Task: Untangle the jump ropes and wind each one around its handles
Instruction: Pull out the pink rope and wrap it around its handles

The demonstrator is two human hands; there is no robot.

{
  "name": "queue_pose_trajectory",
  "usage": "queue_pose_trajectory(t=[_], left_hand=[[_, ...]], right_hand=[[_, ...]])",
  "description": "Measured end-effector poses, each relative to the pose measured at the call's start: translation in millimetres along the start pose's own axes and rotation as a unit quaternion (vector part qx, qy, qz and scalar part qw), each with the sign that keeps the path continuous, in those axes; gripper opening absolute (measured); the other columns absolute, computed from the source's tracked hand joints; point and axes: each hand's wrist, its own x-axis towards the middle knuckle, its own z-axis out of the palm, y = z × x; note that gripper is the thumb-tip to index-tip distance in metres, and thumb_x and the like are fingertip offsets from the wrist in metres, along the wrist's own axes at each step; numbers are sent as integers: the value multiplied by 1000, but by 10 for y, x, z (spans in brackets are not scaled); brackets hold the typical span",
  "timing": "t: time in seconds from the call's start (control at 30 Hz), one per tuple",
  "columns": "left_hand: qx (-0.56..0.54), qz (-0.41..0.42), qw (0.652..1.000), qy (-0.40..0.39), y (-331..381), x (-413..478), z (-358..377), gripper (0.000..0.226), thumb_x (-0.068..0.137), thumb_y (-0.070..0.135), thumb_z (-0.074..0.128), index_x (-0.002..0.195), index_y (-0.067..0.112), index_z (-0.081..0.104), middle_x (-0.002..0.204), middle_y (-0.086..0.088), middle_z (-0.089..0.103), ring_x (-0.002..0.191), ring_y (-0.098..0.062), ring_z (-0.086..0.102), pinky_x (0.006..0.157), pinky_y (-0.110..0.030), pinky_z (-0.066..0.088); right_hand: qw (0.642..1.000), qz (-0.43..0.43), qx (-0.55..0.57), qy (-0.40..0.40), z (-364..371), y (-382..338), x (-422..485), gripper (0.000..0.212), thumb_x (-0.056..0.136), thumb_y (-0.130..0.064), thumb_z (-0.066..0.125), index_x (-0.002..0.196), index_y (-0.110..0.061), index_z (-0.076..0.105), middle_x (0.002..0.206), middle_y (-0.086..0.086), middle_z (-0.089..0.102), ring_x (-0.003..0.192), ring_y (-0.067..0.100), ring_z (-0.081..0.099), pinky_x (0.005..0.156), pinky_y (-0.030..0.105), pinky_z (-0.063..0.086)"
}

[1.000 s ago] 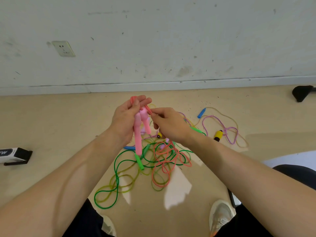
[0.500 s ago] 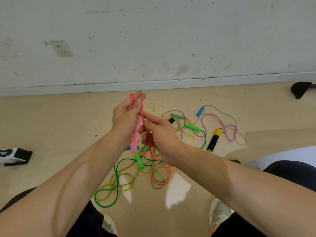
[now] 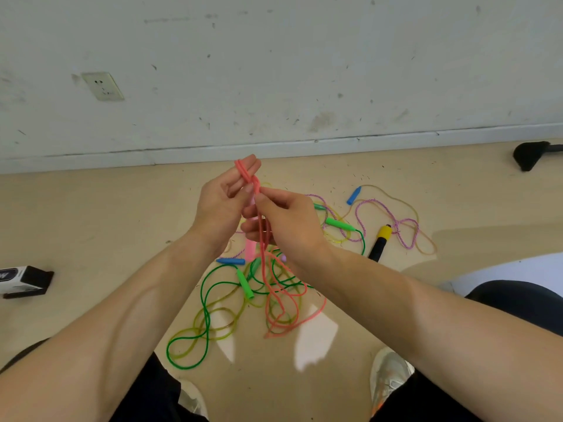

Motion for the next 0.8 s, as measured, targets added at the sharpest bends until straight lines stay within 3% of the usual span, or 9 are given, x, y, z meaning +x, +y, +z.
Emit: queue_pose_trajectory(t=[0.1,0.23,0.3,0.37,0.47,0.57,0.67,0.73,0.8], left_hand=[[-50,-17,998,41,-3,-17,79,45,98,-6,52,135,19,57,133,9,63,119,2,60,97,-22,50],[-151,-87,983,54,22,-4,101,48,97,-11,46,133,18,57,133,7,64,113,-3,64,94,-27,52],[-205,-122,970,52,41,3,94,52,94,-17,39,137,10,54,133,1,64,116,-12,64,94,-28,53],[-270,-156,949,49,74,18,51,49,94,-12,37,136,5,54,129,-3,67,110,-17,67,92,-31,57],[-329,-175,927,45,126,42,-21,29,98,8,48,123,4,62,123,-4,71,101,-20,69,88,-32,57],[-291,-148,943,70,95,36,-3,27,91,12,66,117,3,67,104,6,73,95,-12,66,94,-33,52],[-272,-139,947,98,112,47,6,30,95,2,61,124,2,63,101,6,75,91,-6,70,83,-24,57],[-286,-152,940,109,157,89,-64,26,94,2,62,120,4,64,98,7,74,87,-8,73,69,-22,58],[-314,-177,927,105,183,134,-159,18,94,2,61,112,4,65,104,3,71,97,-16,73,63,-23,60]], right_hand=[[1000,-6,-25,15,5,55,-9,24,104,-22,52,117,-14,70,69,4,65,54,18,58,59,33,53],[980,-86,-177,13,39,222,-40,31,106,-21,44,129,-36,60,69,-3,55,55,10,47,56,25,44],[950,-156,-268,25,55,292,-46,35,106,-16,42,136,-26,58,79,-8,55,67,13,54,66,24,51],[921,-199,-335,21,46,351,-22,38,106,-13,42,141,-21,53,88,-5,56,77,23,60,76,43,55],[868,-248,-431,-3,9,426,47,49,101,-6,43,148,-20,44,88,8,57,73,30,56,66,54,53],[825,-263,-500,-22,1,477,75,56,98,-5,44,152,-21,35,90,14,57,73,35,53,61,53,51],[830,-281,-482,-21,13,500,44,46,102,-12,43,147,-18,42,93,11,56,76,34,50,62,49,49],[861,-270,-431,-12,4,501,-8,35,102,-15,47,136,-16,53,91,7,58,77,28,52,66,45,47],[902,-209,-378,-3,-38,500,-28,18,102,-22,50,117,-17,59,82,-3,60,69,16,53,65,40,47]])
